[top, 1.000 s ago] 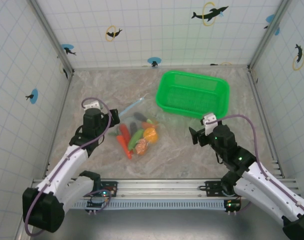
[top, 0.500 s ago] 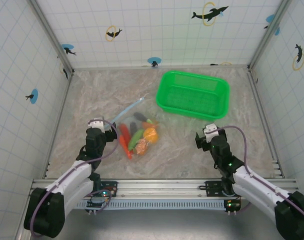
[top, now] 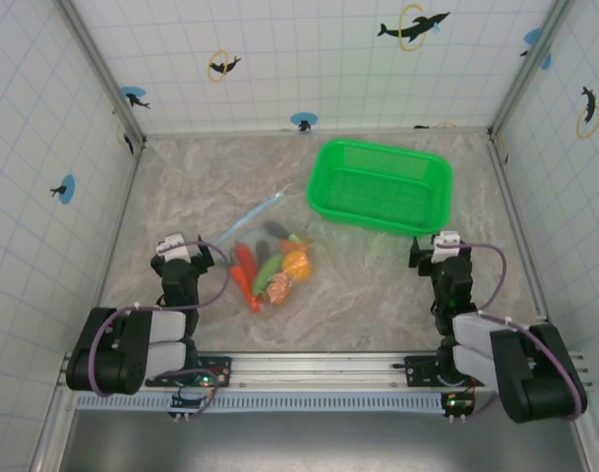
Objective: Place the food in the zip-top bag and seal the zipper
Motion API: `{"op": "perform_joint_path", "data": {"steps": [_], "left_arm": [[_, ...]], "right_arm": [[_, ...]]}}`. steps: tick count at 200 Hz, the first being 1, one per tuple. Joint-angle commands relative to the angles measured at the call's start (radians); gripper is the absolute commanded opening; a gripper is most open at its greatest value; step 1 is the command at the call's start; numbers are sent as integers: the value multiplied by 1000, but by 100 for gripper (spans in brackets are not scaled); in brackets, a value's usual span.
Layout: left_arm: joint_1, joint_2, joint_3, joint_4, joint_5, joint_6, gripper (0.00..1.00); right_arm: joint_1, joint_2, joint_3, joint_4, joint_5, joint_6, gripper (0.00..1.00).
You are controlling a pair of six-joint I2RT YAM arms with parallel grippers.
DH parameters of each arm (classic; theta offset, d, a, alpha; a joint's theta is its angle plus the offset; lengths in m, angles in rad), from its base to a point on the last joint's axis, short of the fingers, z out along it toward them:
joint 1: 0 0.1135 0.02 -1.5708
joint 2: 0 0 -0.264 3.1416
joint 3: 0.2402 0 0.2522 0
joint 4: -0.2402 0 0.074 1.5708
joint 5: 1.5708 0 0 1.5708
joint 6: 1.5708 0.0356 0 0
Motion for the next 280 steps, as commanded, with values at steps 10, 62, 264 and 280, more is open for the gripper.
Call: {"op": "perform_joint_path", "data": {"steps": [10,62,264,280], "left_arm": [[19,120,-101,267,56,90,98],[119,240,-11,193,285,49,98],[148,244,-2,182,306,33,97],[148,244,-2,182,306,33,98]], "right_arm": [[-94,126,-126,263,-101,69,98],[-135,388,-97,492,-251,103,100],[-132,380,-1,276,-141,141,100],[-133,380,-1,275,-141,142,100]]}}
